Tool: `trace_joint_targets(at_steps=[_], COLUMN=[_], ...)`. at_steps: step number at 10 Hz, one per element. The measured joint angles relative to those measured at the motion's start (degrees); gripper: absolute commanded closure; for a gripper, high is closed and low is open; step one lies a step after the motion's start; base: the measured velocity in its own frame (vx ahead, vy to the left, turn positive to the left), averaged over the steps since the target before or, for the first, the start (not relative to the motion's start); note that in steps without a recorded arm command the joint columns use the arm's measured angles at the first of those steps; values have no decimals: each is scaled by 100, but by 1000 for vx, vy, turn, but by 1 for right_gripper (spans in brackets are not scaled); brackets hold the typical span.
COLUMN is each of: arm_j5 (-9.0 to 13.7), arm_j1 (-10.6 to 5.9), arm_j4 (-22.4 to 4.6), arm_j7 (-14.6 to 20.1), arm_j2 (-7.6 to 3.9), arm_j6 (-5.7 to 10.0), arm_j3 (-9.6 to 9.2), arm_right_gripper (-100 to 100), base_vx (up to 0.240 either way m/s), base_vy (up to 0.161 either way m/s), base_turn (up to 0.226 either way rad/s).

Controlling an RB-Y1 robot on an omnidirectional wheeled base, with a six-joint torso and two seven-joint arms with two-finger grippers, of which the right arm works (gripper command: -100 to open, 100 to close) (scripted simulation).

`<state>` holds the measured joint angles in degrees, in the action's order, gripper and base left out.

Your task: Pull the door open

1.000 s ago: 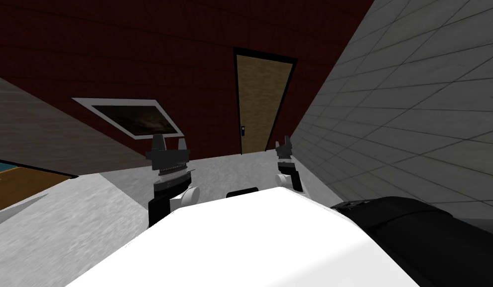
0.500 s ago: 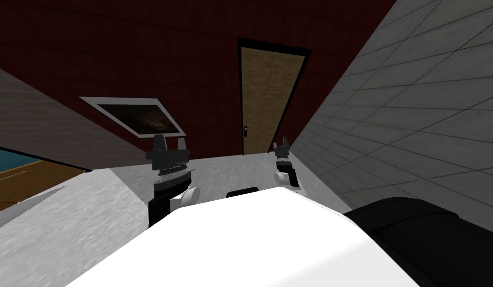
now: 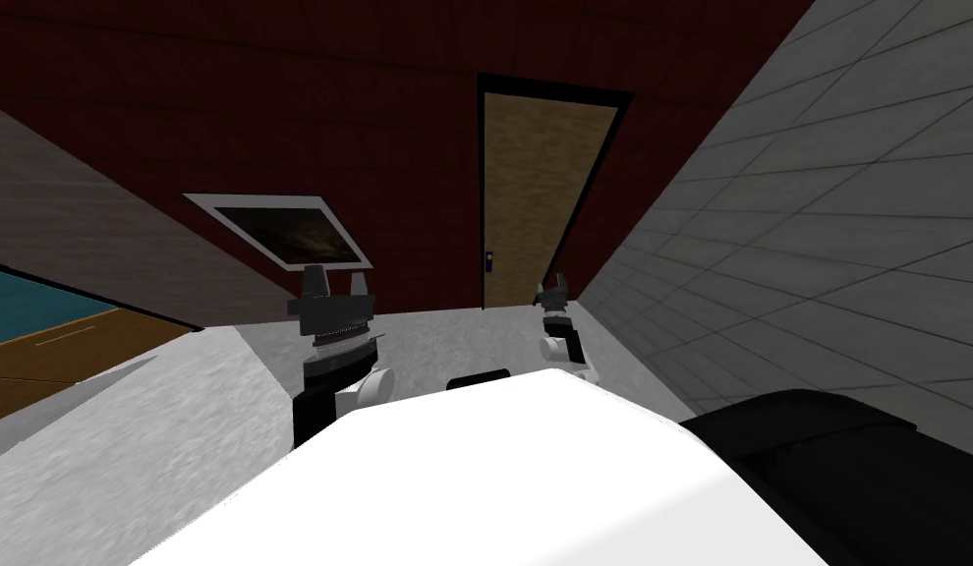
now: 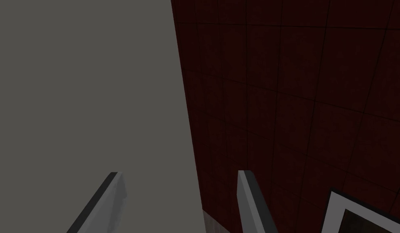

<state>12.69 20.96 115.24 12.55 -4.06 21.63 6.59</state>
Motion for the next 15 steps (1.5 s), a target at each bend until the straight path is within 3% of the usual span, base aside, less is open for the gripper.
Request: trace_joint_targets(at_steps=[13, 15], arm_j5=[720, 827], arm_j1=[-898, -1050], arm_j4=[-1553, -1878], arm_j7=[1450, 1691], arm_j2=[-61, -55], arm_j6=[-73, -15], arm_j3=[273, 297], arm_right_gripper=[-100, -100], base_vx=[97, 91], base_vy=[-22, -26], base_turn=[94, 95])
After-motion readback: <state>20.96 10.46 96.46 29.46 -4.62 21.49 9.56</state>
